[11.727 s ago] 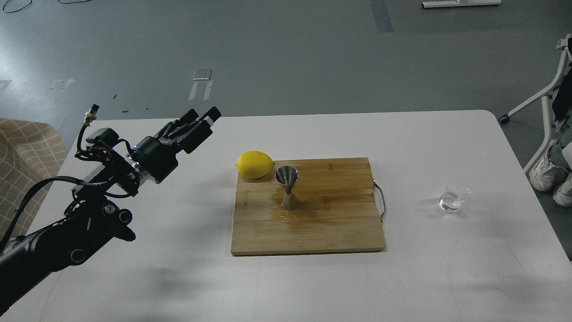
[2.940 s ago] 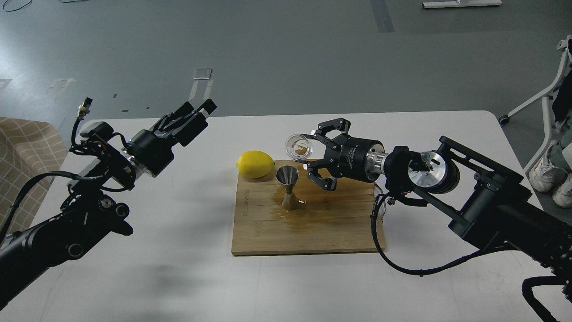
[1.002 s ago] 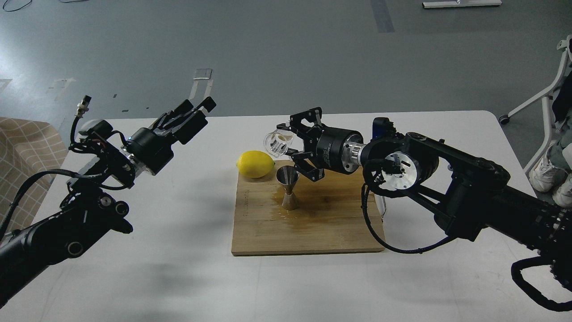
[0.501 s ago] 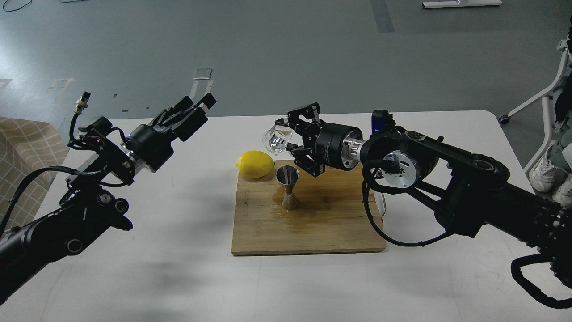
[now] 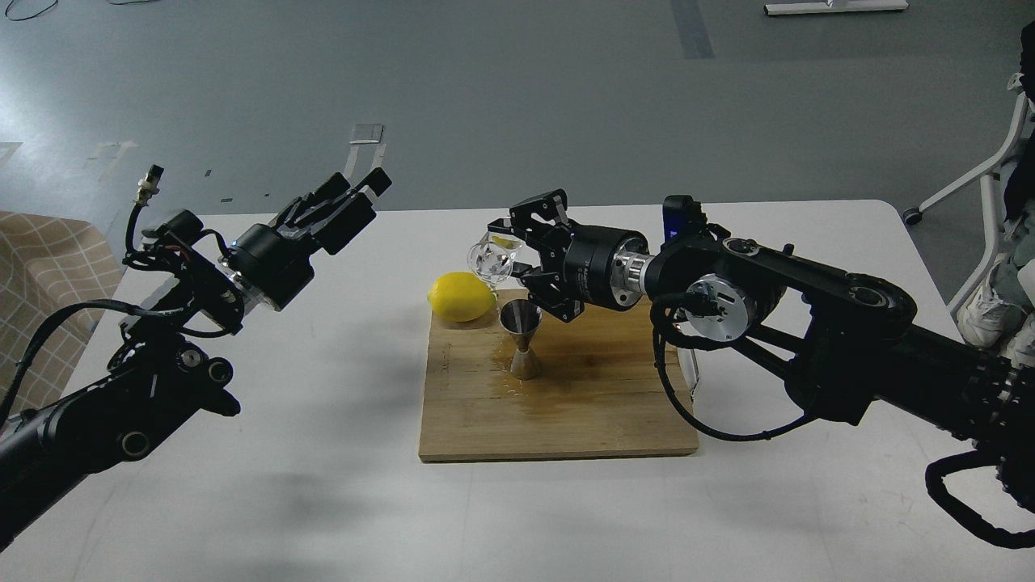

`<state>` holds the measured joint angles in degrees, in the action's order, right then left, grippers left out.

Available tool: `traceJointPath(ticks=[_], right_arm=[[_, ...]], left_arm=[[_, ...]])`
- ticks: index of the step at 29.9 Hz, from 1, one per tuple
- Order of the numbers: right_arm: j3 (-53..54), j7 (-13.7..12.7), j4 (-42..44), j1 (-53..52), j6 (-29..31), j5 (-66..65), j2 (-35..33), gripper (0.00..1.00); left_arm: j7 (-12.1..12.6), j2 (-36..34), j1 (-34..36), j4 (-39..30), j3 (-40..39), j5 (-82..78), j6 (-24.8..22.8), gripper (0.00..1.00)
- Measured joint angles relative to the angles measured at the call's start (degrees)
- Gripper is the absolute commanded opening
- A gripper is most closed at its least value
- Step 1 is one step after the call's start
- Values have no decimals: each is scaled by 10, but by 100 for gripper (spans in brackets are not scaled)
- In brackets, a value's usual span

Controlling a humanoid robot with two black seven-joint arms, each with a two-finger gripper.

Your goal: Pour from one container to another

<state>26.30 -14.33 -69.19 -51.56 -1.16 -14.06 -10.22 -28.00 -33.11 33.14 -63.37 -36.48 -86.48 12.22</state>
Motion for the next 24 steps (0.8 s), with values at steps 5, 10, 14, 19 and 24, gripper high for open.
traceJointPath(ticks=[5, 10, 14, 19, 24], right_arm=[[0, 1, 0, 0, 2, -1, 0, 24], [-1, 2, -1, -2, 3, -1, -2, 24], [-3, 2, -2, -7, 10, -1, -4, 24], [-5, 2, -2, -10, 22, -1, -13, 24], [-8, -1, -1, -10, 39, -1, -23, 24]], left_arm=[[0, -1, 0, 0, 0, 0, 0, 98], [0, -2, 0, 0, 0, 0, 0, 98], [0, -2, 0, 0, 0, 0, 0, 98], [0, -3, 0, 0, 0, 0, 0, 98], [0, -3, 0, 0, 0, 0, 0, 98]])
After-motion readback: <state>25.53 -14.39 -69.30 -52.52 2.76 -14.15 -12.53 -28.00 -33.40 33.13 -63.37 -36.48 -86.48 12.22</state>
